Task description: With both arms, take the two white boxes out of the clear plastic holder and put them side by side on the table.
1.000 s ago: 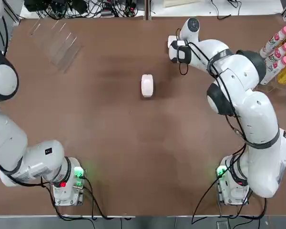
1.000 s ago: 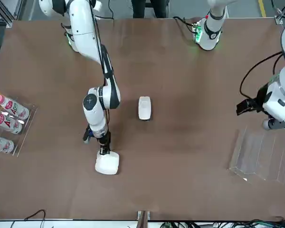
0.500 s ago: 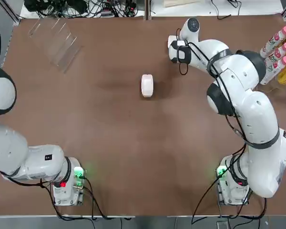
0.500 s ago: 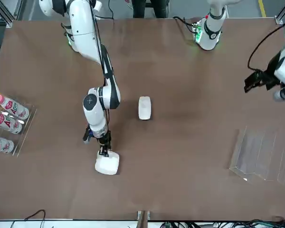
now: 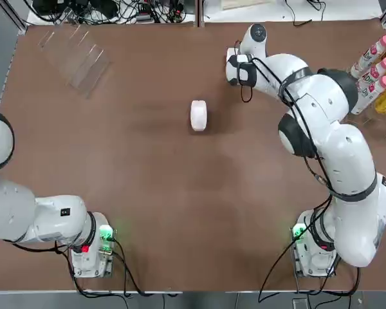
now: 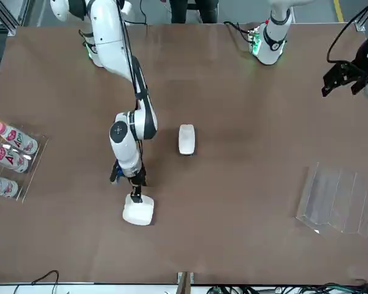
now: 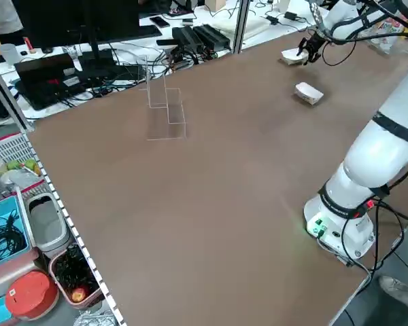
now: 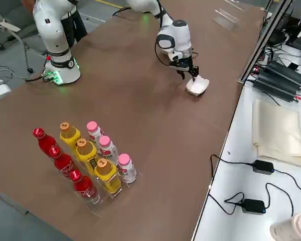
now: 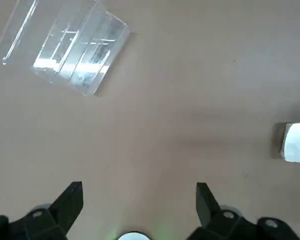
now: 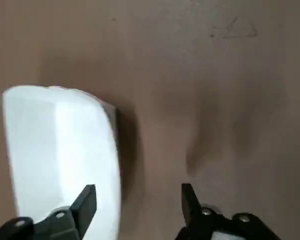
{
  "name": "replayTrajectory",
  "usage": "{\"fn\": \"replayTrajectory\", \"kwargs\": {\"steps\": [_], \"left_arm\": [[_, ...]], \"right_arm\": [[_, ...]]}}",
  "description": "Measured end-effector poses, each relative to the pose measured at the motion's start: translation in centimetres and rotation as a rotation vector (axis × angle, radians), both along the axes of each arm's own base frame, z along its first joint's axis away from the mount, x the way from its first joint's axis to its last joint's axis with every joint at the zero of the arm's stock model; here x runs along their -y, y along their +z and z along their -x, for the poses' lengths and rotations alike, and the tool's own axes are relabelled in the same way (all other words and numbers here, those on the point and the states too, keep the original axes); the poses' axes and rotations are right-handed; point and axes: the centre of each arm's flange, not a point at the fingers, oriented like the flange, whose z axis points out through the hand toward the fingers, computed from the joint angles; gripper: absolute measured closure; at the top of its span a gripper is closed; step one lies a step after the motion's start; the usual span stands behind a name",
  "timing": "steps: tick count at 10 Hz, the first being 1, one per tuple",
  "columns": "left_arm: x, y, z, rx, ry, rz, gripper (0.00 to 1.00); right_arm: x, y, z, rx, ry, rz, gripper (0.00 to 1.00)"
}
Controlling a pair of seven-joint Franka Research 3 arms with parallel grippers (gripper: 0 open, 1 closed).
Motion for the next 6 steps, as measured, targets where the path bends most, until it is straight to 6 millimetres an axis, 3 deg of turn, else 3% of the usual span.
{"fn": "replayTrajectory", "kwargs": {"steps": [3, 6], "left_arm": [[-0.8, -2.2, -1.1, -0.042, 0.007, 0.018, 0.0], [-0.6, -2.4, -1.5, -0.045, 0.006, 0.045, 0.0]], "right_arm": [[-0.8, 0.7, 0.7, -0.076, 0.065, 0.002, 0.22], [-0.5, 1.6, 0.4, -0.066, 0.062, -0.004, 0.2]]}}
